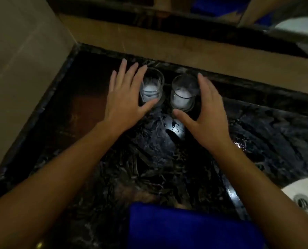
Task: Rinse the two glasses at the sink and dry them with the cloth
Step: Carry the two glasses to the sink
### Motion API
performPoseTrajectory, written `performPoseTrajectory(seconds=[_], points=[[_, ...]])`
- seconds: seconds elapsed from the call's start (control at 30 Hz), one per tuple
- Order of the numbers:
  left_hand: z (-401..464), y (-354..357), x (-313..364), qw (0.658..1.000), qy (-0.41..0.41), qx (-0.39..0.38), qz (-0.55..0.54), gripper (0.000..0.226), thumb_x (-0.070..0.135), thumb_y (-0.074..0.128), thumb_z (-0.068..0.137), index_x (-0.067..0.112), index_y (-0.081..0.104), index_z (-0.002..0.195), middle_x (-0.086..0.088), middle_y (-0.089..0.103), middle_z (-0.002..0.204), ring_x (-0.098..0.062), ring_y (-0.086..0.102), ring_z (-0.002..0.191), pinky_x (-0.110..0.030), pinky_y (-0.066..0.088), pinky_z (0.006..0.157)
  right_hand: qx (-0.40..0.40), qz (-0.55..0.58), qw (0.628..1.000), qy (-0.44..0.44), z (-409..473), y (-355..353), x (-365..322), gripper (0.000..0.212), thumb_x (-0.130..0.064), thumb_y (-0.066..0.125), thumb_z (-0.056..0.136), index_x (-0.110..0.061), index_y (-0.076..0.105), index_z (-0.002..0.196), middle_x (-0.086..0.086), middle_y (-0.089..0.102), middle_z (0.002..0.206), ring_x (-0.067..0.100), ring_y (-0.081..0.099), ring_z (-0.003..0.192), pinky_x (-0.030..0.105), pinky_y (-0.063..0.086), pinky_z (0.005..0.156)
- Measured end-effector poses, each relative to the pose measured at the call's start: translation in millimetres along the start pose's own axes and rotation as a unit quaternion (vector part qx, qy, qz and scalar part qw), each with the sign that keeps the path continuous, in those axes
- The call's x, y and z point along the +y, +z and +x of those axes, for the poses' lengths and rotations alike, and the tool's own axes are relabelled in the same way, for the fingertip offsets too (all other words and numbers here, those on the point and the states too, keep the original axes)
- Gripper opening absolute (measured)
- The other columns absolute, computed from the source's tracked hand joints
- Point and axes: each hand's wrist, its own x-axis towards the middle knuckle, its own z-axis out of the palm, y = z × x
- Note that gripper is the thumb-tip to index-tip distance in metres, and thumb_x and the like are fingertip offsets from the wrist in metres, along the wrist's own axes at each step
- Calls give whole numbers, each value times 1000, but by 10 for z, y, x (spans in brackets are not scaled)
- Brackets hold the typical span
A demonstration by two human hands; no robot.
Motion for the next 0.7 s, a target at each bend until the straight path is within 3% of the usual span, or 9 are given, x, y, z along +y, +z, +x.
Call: performPoseTrajectory(seconds=[0.2, 0.33, 0.43, 0.6, 0.7], points=[[151, 58, 7, 997, -63, -41, -20, 88, 70, 62, 84, 22, 37, 153, -4, 51, 151, -26, 21, 155, -61, 5, 123, 8, 36, 997, 66, 213, 260, -10, 106, -62, 74, 82, -22, 15, 162, 3, 37, 162, 25, 41, 146, 51, 42, 113], [303, 62, -24, 992, -93, -73, -46, 105, 75, 66, 77, 17, 30, 157, -5, 48, 154, -24, 21, 155, -58, 1, 124, 32, 36, 995, 86, 311, 335, 20, 99, -63, 73, 82, -22, 24, 158, 2, 53, 149, 25, 55, 131, 51, 51, 101], [373, 121, -30, 991, -93, -70, -65, 104, 77, 68, 71, 16, 40, 151, -4, 58, 145, -22, 25, 153, -57, 3, 125, 52, 45, 993, 93, 345, 345, 24, 91, -57, 78, 81, -22, 34, 153, 1, 60, 139, 22, 62, 121, 46, 54, 95], [334, 112, 57, 985, -92, -19, -142, 90, 67, 76, 68, 13, 55, 136, -3, 65, 124, -23, 51, 131, -48, 21, 124, 66, 64, 992, 91, 288, 201, -7, 88, -57, 81, 77, -26, 40, 149, -6, 64, 133, 15, 64, 114, 37, 56, 91], [214, -24, 205, 973, -102, -2, -209, 89, 59, 83, 70, 14, 51, 139, 1, 64, 122, -18, 52, 122, -29, 40, 102, 80, 73, 991, 82, 180, -50, -73, 87, -59, 81, 76, -27, 42, 147, -9, 64, 132, 10, 64, 114, 30, 55, 92]])
